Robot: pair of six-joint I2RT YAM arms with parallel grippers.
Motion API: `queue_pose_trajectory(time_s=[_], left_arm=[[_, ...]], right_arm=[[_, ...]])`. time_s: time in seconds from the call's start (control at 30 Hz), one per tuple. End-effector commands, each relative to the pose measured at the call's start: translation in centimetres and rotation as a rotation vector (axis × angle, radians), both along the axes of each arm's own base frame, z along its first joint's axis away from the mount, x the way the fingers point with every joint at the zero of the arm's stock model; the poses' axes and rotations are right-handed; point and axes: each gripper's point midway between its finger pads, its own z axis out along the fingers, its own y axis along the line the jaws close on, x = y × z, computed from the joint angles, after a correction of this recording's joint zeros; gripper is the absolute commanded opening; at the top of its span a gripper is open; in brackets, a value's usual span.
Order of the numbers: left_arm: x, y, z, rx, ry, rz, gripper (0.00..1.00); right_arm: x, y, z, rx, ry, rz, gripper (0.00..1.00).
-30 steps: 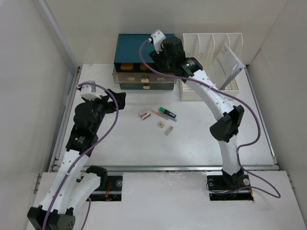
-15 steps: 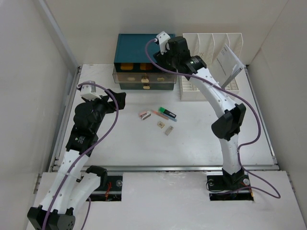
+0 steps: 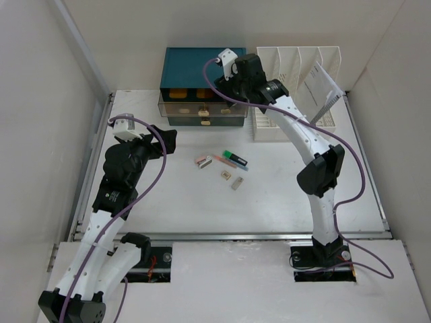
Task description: Organize the desk
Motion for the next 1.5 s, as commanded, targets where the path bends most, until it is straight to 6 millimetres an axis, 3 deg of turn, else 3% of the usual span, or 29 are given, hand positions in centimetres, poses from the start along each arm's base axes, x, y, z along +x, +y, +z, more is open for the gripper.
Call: queue_pose_trajectory(time_s=[0.0,0.1,0.17,0.43,0.5,0.57,0.87,1.23,1.3,1.4,1.47], left_arm=[[0.0,0.2,0.9,0.004,-0.042,0.005,0.99],[0.0,0.2,0.9,0.004,-0.042,0.005,0.99],[0.0,0.2,0.9,0.004,-0.042,0.005,0.99],[0.0,0.2,0.9,0.004,-0.042,0.005,0.99],[0.0,0.2,0.9,0.004,-0.042,0.005,0.99],[0.0,0.2,0.9,0.004,-0.042,0.005,0.99],[0.0,0.2,0.9,0.004,-0.042,0.005,0.99],[0.0,0.2,0.4,0.006,-0.033,0.005,0.99],[0.3,0.1,0.4,-0.003,-0.032,0.006,0.99],[0.7,-0.6,0.5,-0.028,-0.032,-0.017,0.99],[1.4,-0.7,-0.1,-0.088,-0.001,-0.015,0.98]], right_arm=[[-0.1,0.7,2.4,0.056,-0.047,0.016,0.17],[-0.2,0.7,2.0,0.051,-0.039,0.016,0.23],[-0.2,0.7,2.0,0.051,-0.039,0.016,0.32],[-0.2,0.7,1.6,0.046,-0.031,0.016,0.42],[-0.2,0.7,1.6,0.046,-0.031,0.016,0.51],[-0.2,0.7,1.6,0.046,-0.031,0.016,0.51],[-0.4,0.6,1.7,0.046,-0.031,0.016,0.73],[-0.5,0.5,1.8,0.046,-0.031,0.016,0.79],[-0.6,0.4,2.2,0.052,-0.04,0.016,0.79],[-0.9,-0.3,4.8,0.076,-0.098,-0.005,0.79],[-1.7,-1.4,7.9,0.112,-0.163,-0.041,0.79]])
